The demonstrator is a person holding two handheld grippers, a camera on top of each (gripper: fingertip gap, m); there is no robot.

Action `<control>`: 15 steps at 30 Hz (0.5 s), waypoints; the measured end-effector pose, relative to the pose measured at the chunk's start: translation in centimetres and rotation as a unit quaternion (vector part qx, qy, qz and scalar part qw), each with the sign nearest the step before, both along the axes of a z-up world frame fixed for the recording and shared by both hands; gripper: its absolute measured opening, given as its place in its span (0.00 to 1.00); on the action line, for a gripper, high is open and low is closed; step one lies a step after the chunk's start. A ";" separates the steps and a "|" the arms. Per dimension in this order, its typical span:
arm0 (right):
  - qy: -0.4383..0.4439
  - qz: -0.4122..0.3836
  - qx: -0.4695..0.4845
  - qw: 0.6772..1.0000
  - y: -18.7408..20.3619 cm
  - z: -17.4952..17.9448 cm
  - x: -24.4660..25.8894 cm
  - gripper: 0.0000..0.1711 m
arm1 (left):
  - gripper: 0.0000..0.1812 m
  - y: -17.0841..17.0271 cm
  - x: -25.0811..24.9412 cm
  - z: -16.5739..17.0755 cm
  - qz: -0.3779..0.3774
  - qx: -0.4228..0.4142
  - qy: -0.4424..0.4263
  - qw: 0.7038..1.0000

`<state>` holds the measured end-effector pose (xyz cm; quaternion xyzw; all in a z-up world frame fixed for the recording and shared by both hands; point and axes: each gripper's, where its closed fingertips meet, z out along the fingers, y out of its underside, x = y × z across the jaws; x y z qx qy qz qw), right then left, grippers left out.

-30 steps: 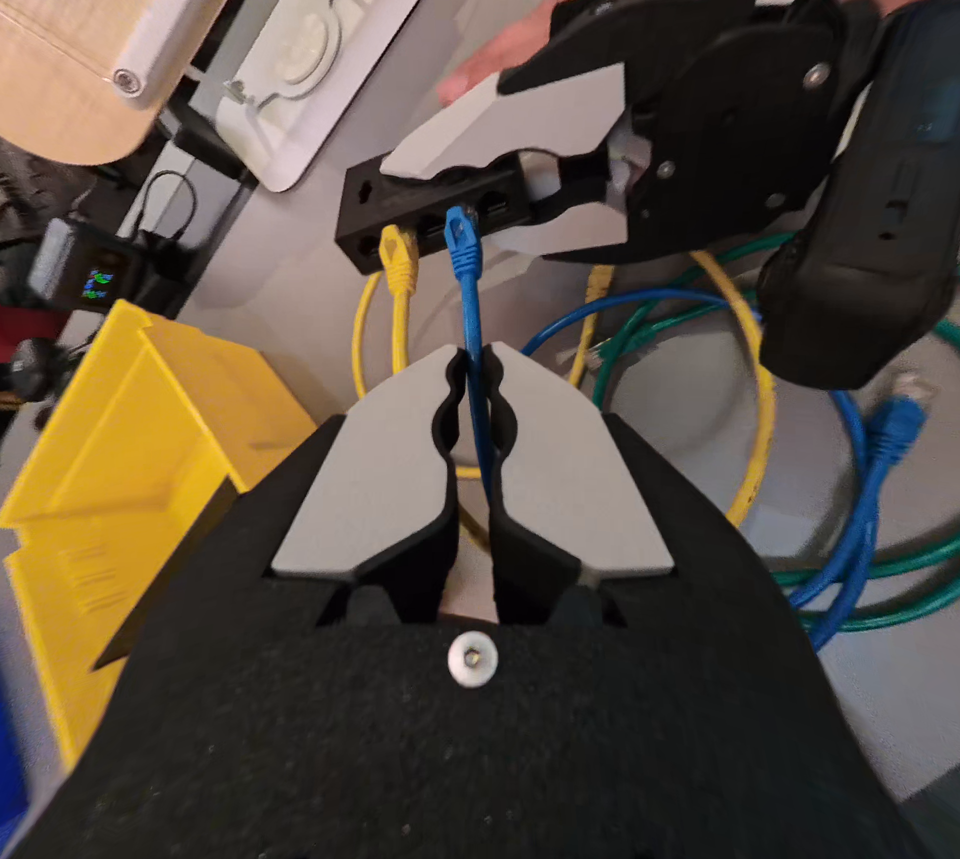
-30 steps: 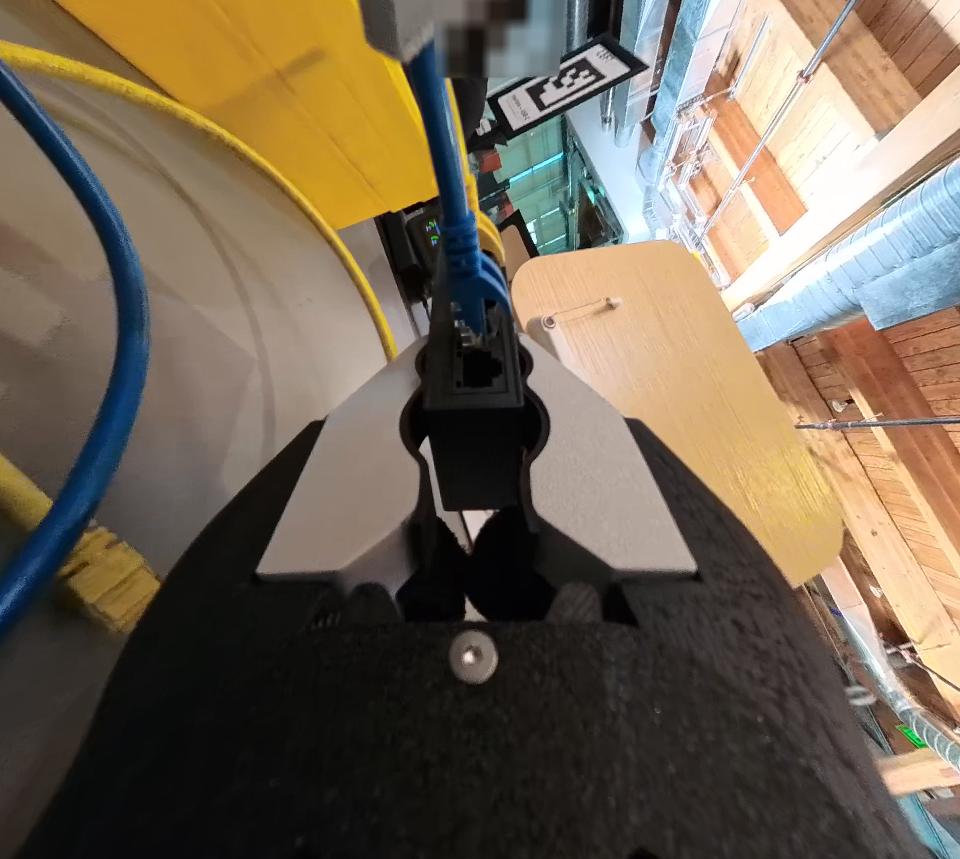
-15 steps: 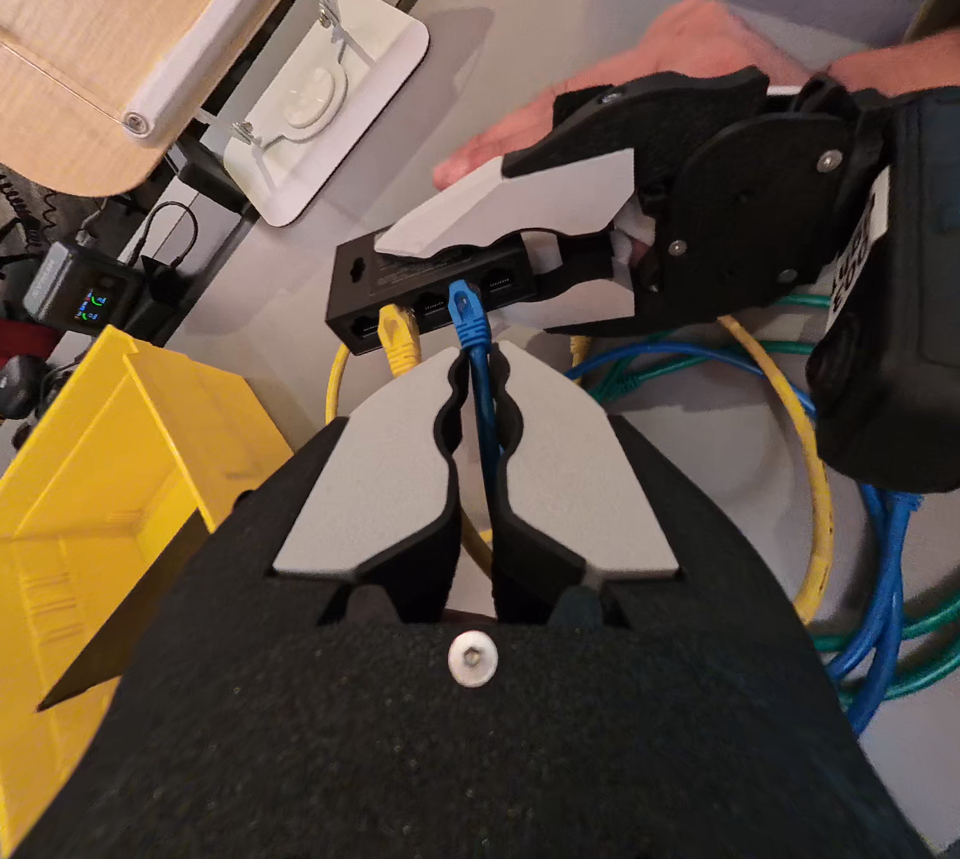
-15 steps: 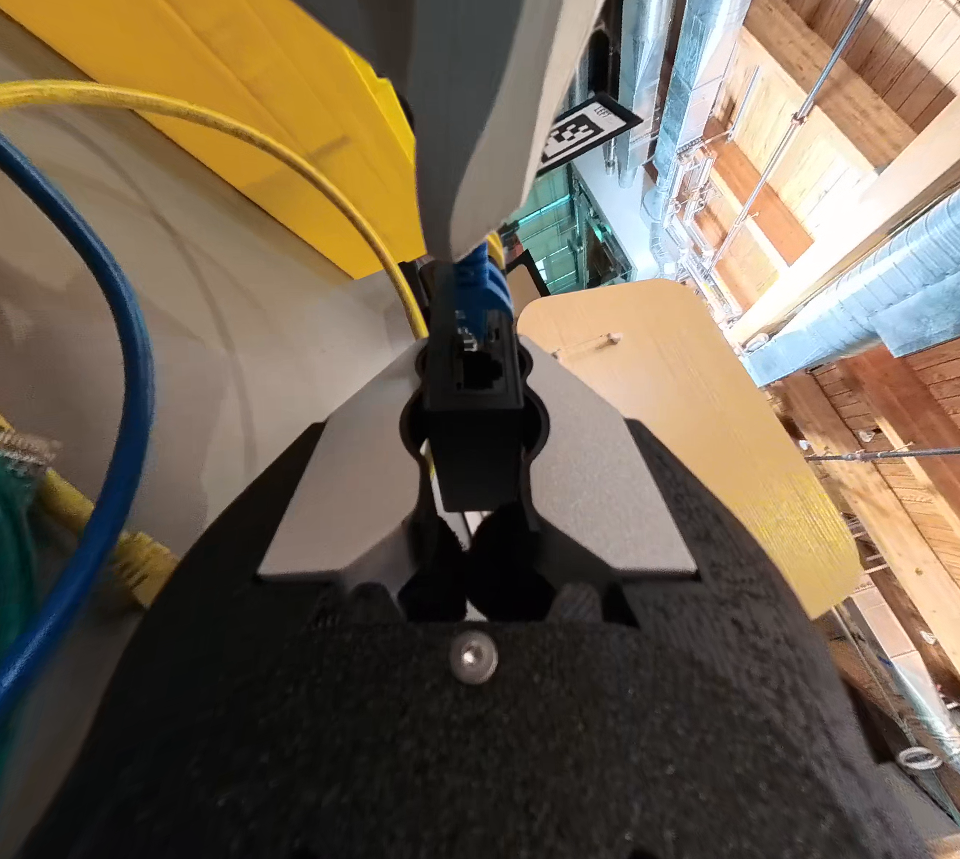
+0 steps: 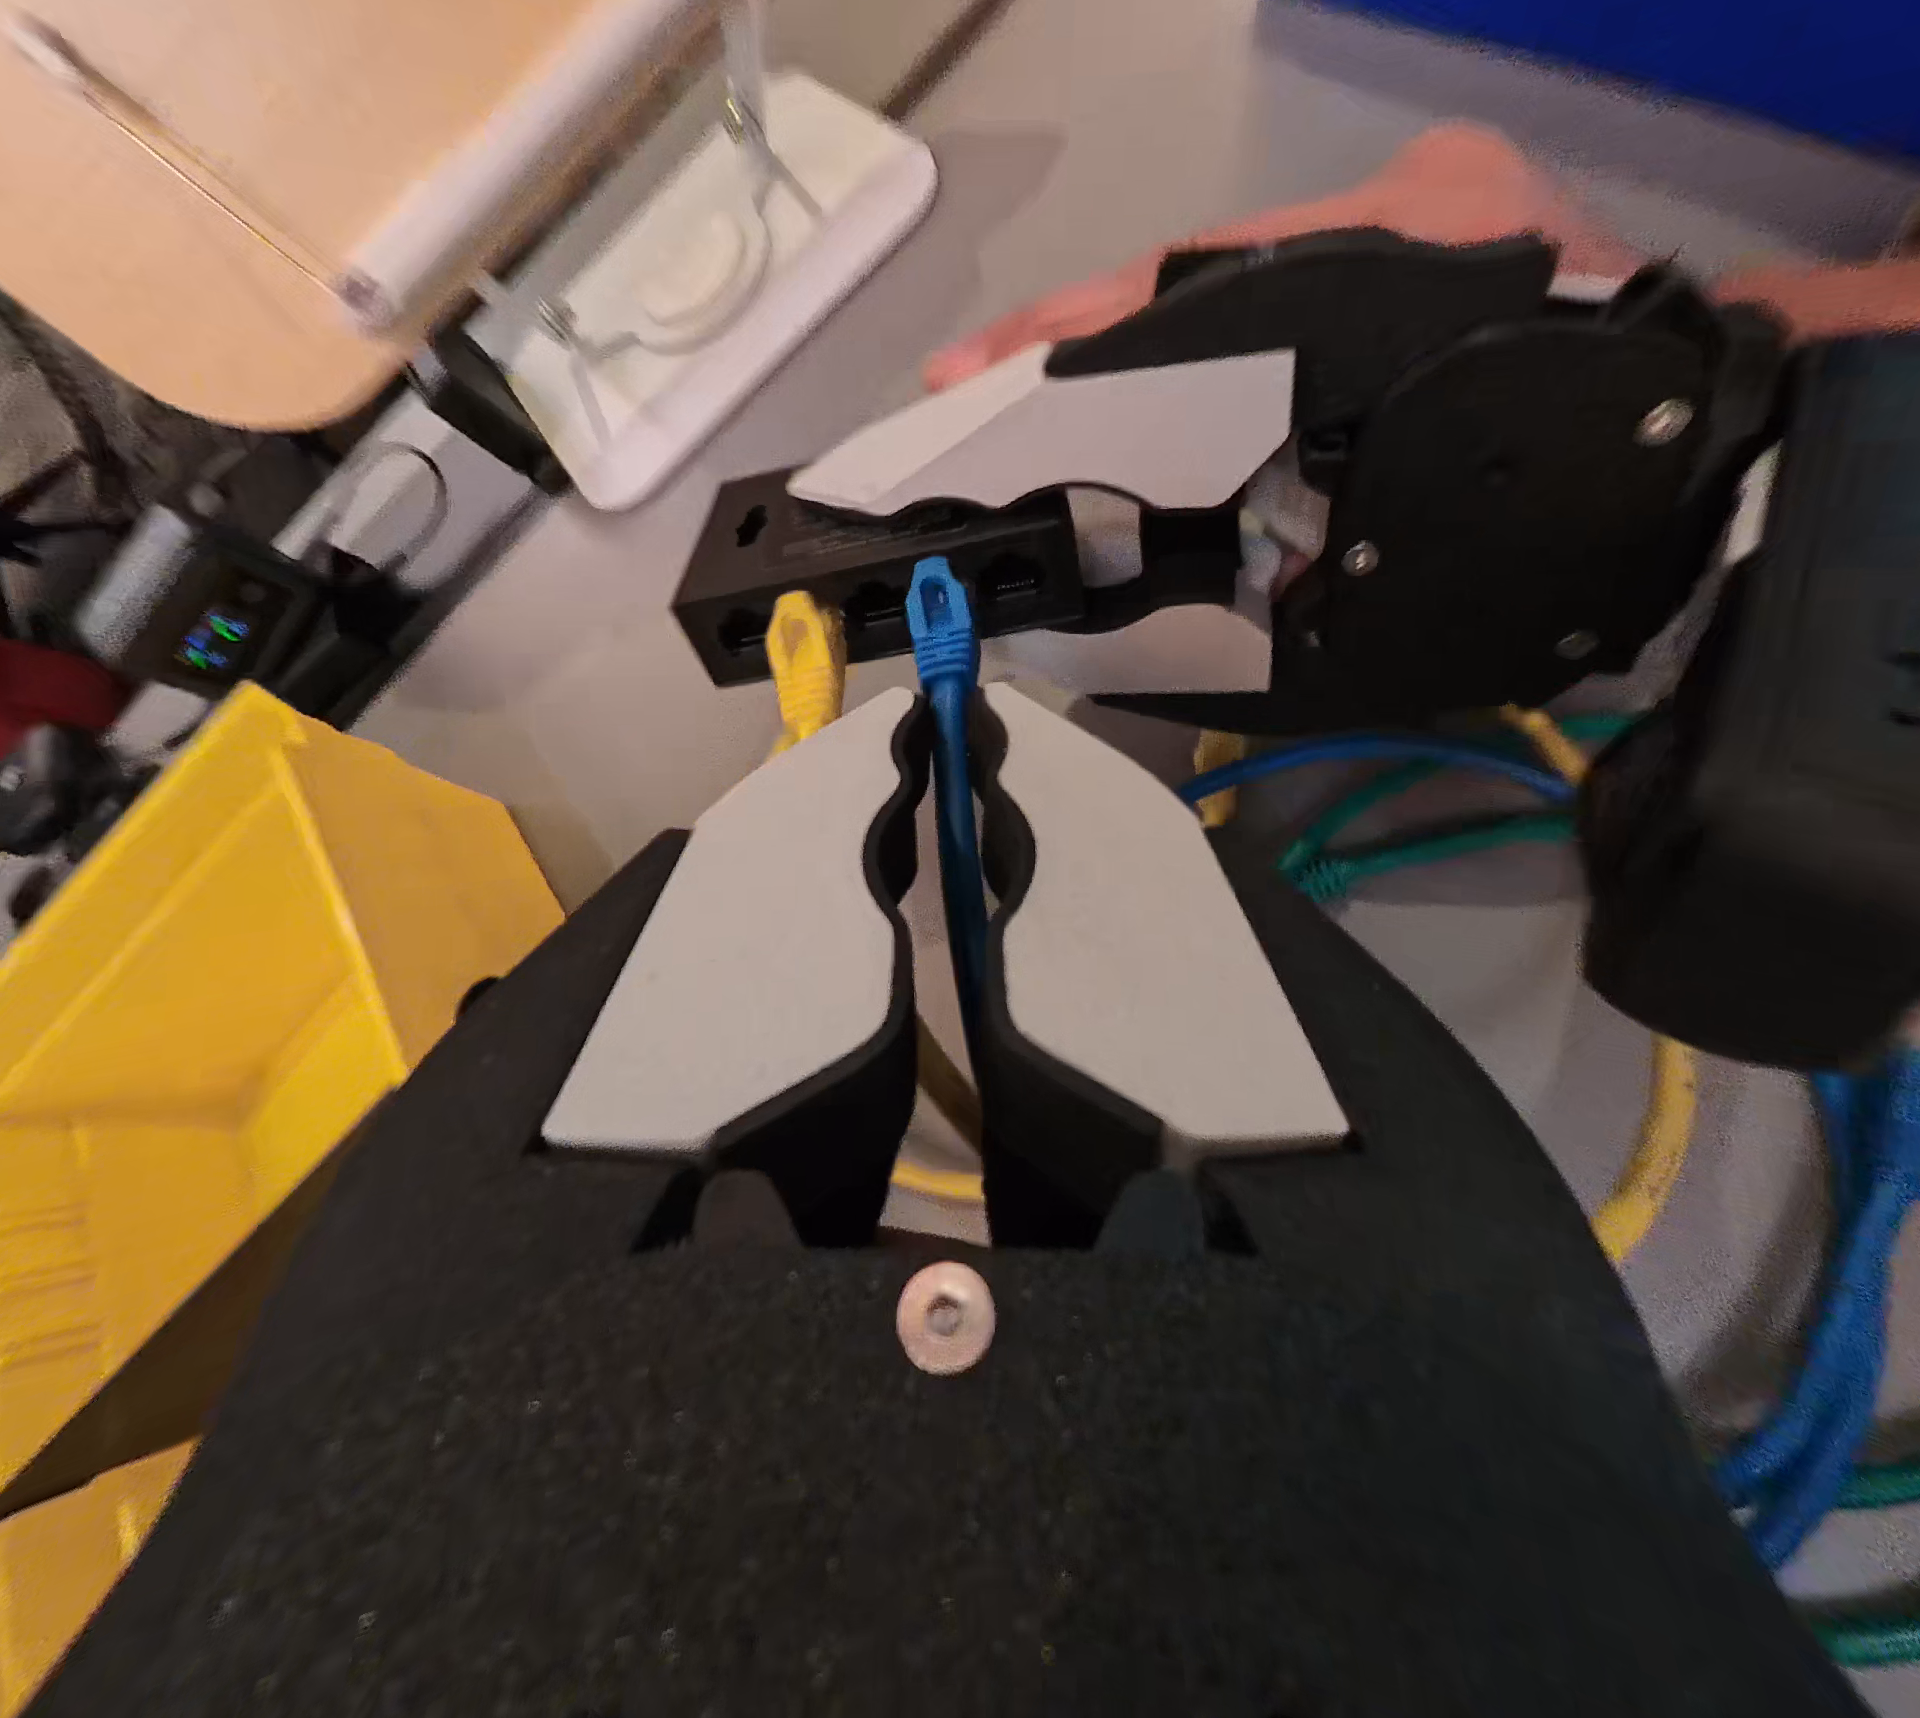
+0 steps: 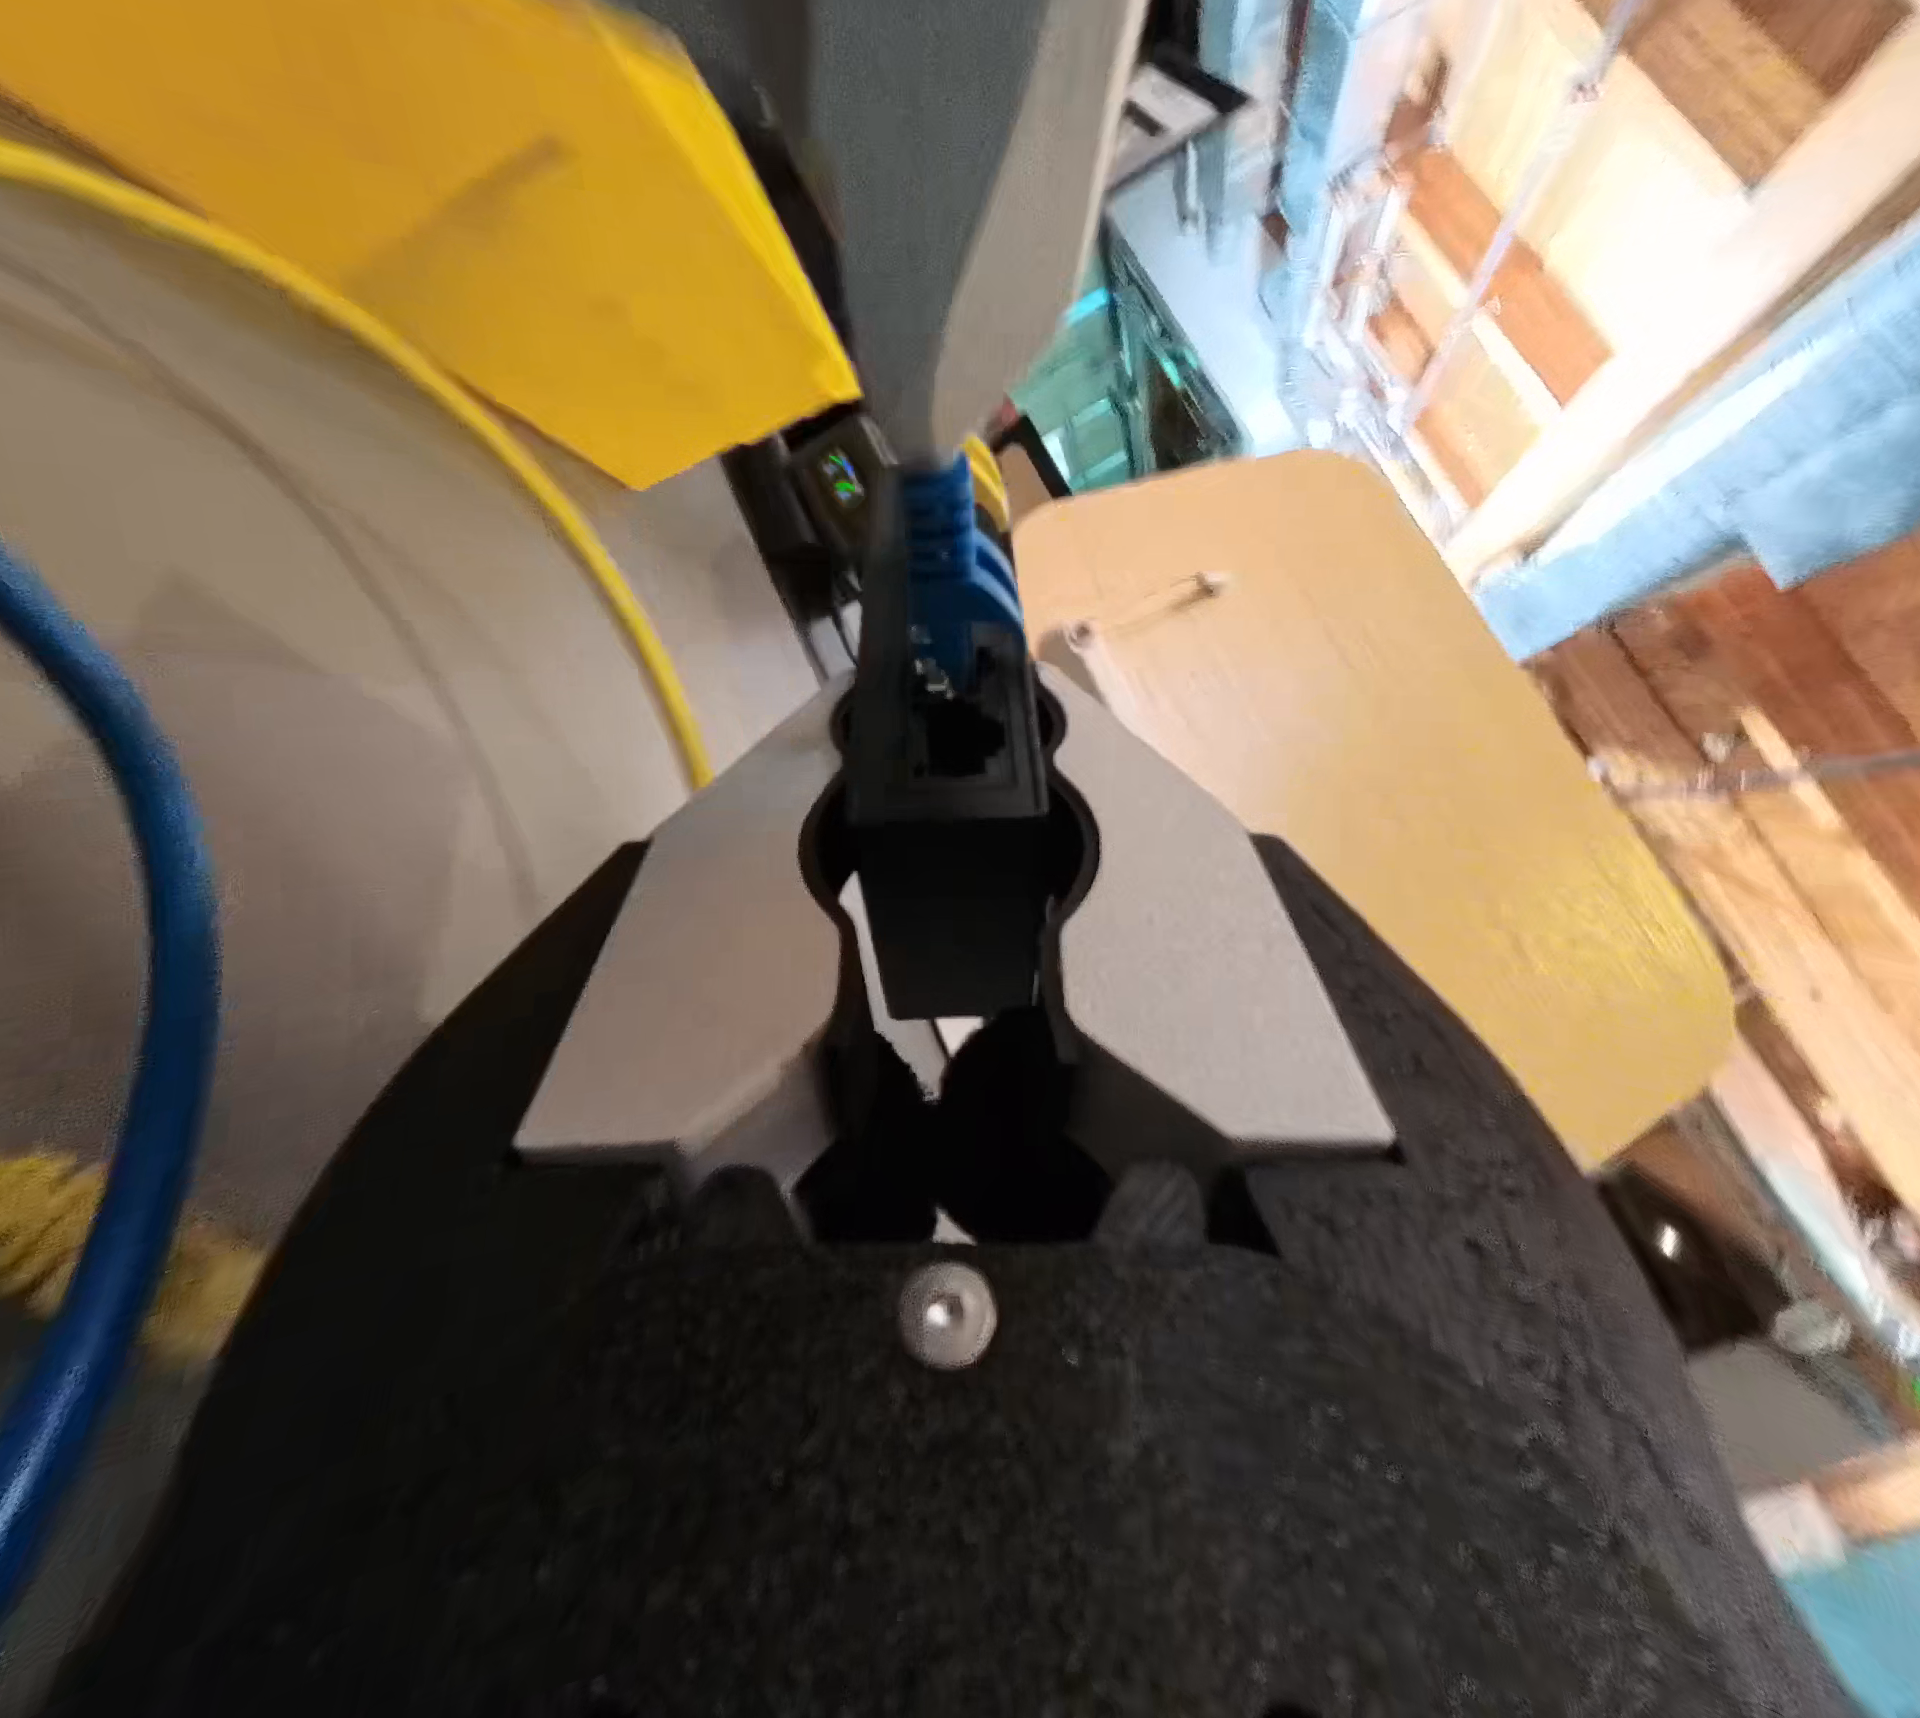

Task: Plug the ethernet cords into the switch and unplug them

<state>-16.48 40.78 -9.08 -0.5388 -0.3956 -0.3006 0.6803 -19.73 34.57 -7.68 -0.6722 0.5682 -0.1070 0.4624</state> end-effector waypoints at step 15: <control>0.188 -0.267 -0.024 0.945 2.3 8.3 15.8 0.16 | 0.11 -12.4 -9.2 -6.2 0.042 -0.203 -0.058 0.977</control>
